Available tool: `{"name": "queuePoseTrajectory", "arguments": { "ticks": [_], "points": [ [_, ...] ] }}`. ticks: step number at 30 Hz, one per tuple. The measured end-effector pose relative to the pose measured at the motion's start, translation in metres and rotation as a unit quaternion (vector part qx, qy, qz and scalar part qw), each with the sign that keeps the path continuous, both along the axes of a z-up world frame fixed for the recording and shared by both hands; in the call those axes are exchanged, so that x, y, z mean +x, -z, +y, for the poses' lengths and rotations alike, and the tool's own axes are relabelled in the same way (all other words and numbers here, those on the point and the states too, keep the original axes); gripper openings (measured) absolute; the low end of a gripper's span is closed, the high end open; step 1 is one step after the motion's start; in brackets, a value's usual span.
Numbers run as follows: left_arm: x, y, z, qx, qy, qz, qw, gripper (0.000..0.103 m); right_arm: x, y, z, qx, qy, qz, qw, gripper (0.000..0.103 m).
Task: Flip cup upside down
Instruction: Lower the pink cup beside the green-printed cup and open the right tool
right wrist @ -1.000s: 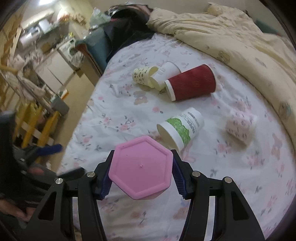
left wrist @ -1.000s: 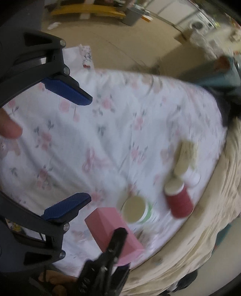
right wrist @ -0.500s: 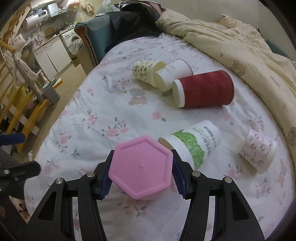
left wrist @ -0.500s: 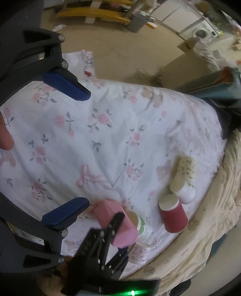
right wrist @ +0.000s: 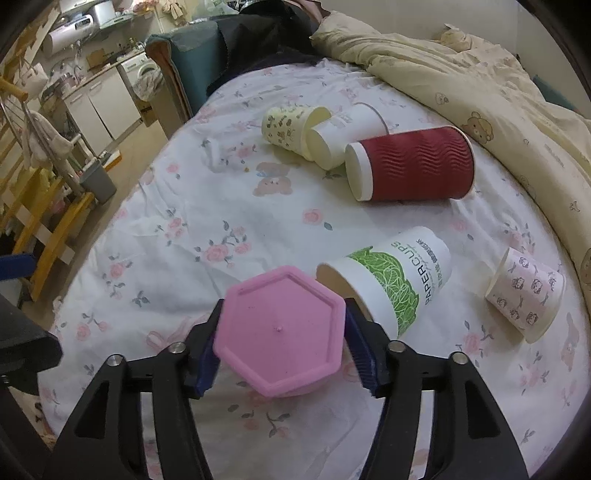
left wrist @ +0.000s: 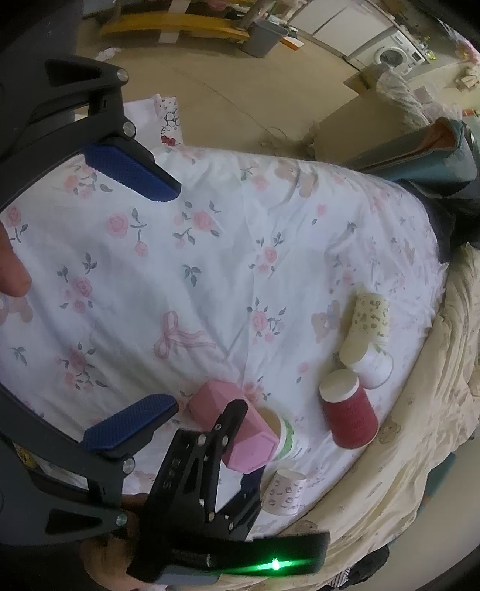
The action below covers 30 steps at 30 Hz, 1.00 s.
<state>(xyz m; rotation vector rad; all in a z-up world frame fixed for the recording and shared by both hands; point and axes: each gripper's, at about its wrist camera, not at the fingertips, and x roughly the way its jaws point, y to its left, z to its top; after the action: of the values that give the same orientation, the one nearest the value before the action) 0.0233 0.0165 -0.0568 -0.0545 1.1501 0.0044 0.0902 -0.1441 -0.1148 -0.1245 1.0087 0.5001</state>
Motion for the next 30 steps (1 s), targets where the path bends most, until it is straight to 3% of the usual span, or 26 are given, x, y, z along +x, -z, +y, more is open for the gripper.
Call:
{"name": "queuePoseTrajectory", "arguments": {
  "ticks": [3,6,17,19,24,30],
  "points": [
    [-0.003,-0.004,0.002,-0.004,-0.004,-0.010,0.9999,0.103,-0.002,-0.012,-0.005,0.014,0.011,-0.009,1.000,0.093],
    [-0.006,-0.009,0.003,-0.009,-0.005,-0.022,0.9997,0.103,-0.008,-0.032,-0.011,0.027,0.018,-0.030,0.999,0.100],
    [-0.034,-0.038,-0.003,-0.017,0.007,-0.083,0.9964,0.103,-0.060,-0.111,-0.064,0.106,0.087,-0.066,0.988,0.101],
    [-0.043,-0.041,-0.004,-0.020,0.007,-0.092,0.9956,0.103,-0.076,-0.119,-0.074,0.097,0.109,-0.075,0.986,0.101],
    [-0.067,-0.048,-0.007,-0.021,0.006,-0.125,0.9919,0.103,-0.116,-0.127,-0.089,0.073,0.135,-0.078,0.985,0.101],
    [-0.097,-0.052,-0.012,0.001,0.001,-0.168,0.9857,0.103,-0.158,-0.127,-0.100,0.082,0.180,-0.092,0.976,0.101]
  ]
}}
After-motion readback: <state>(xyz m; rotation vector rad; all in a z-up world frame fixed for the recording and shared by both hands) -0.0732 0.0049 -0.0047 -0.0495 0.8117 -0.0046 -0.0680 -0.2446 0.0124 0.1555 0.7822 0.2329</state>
